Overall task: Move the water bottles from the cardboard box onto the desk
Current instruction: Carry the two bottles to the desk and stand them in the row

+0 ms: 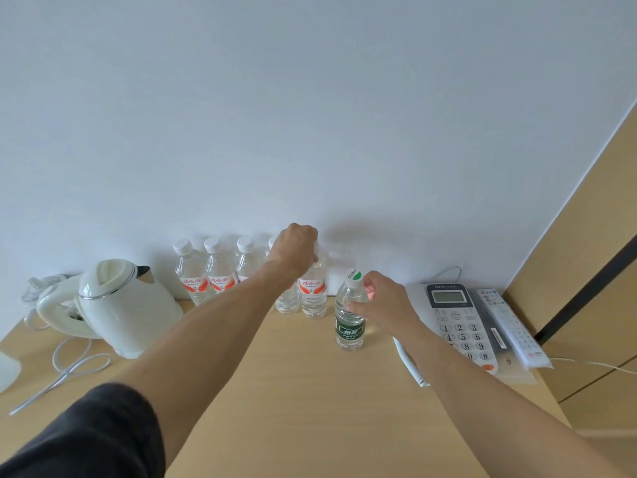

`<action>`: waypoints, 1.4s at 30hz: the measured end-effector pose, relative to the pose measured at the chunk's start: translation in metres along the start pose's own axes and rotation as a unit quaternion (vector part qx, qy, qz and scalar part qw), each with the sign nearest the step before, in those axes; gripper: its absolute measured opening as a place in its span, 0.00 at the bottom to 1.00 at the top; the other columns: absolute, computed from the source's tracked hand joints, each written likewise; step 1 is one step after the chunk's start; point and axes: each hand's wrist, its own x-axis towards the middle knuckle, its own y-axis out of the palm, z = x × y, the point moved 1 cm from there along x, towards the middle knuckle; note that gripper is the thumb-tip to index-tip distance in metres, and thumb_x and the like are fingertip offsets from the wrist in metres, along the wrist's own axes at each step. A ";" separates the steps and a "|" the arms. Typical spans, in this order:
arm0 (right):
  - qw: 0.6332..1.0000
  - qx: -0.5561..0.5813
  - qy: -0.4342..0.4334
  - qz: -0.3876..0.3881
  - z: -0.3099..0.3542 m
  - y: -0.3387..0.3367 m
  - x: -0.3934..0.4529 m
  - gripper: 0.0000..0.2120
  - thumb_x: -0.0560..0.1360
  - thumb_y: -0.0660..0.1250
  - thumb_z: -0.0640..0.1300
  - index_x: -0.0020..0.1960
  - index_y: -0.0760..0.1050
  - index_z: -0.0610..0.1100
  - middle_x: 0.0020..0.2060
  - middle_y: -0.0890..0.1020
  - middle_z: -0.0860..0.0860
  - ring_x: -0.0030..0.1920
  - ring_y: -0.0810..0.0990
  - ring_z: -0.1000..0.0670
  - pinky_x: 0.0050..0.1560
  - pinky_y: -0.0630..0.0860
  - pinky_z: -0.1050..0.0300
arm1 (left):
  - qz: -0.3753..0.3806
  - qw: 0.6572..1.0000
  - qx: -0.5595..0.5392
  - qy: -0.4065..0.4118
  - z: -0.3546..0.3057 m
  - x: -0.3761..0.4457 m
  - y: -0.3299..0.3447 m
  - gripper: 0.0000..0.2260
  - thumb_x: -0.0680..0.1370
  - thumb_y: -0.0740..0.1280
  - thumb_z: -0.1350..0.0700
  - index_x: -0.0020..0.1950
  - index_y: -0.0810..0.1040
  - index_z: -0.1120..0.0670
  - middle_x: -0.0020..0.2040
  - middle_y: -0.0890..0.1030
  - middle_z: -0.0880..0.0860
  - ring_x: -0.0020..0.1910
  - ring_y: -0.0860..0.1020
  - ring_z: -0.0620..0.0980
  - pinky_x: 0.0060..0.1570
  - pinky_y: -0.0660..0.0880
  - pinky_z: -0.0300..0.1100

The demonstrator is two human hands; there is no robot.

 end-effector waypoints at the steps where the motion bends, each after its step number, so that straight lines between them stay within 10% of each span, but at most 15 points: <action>1: 1.000 -0.004 0.000 0.001 0.001 0.000 0.000 0.19 0.68 0.79 0.50 0.52 0.73 0.46 0.46 0.78 0.53 0.50 0.75 0.50 0.45 0.68 0.57 | 0.002 1.000 0.008 0.000 0.001 0.002 0.000 0.16 0.74 0.77 0.57 0.59 0.81 0.59 0.51 0.82 0.61 0.52 0.81 0.63 0.51 0.79 0.51; 22: 1.000 -0.001 0.009 -0.010 0.003 0.000 0.007 0.22 0.69 0.78 0.45 0.60 0.76 0.45 0.50 0.77 0.51 0.52 0.76 0.47 0.51 0.75 0.54 | -0.031 0.998 0.050 -0.009 0.004 0.001 -0.002 0.14 0.76 0.71 0.65 0.60 0.73 0.58 0.44 0.76 0.58 0.47 0.80 0.63 0.40 0.73 0.49; 28: 0.999 -0.007 0.015 -0.042 0.004 0.004 0.035 0.21 0.69 0.78 0.45 0.59 0.76 0.45 0.49 0.77 0.52 0.45 0.75 0.51 0.37 0.66 0.63 | -0.020 0.993 0.106 0.055 0.014 -0.011 -0.006 0.16 0.78 0.68 0.62 0.65 0.78 0.54 0.60 0.81 0.52 0.60 0.77 0.55 0.56 0.76 0.49; 34: 0.998 0.006 0.020 -0.051 0.015 0.009 0.065 0.22 0.68 0.78 0.42 0.60 0.77 0.41 0.47 0.77 0.49 0.55 0.80 0.41 0.53 0.80 0.41 | -0.007 0.980 0.173 0.100 0.016 -0.014 -0.014 0.22 0.77 0.64 0.63 0.69 0.76 0.47 0.65 0.80 0.47 0.62 0.73 0.53 0.59 0.70 0.44; 42: 0.997 -0.012 -0.003 -0.077 0.020 0.021 0.083 0.21 0.69 0.78 0.44 0.60 0.78 0.43 0.49 0.78 0.51 0.58 0.78 0.43 0.56 0.75 0.51 | 0.018 0.981 0.171 0.090 0.021 -0.017 -0.013 0.24 0.75 0.64 0.64 0.70 0.74 0.48 0.65 0.78 0.46 0.61 0.73 0.53 0.59 0.70 0.44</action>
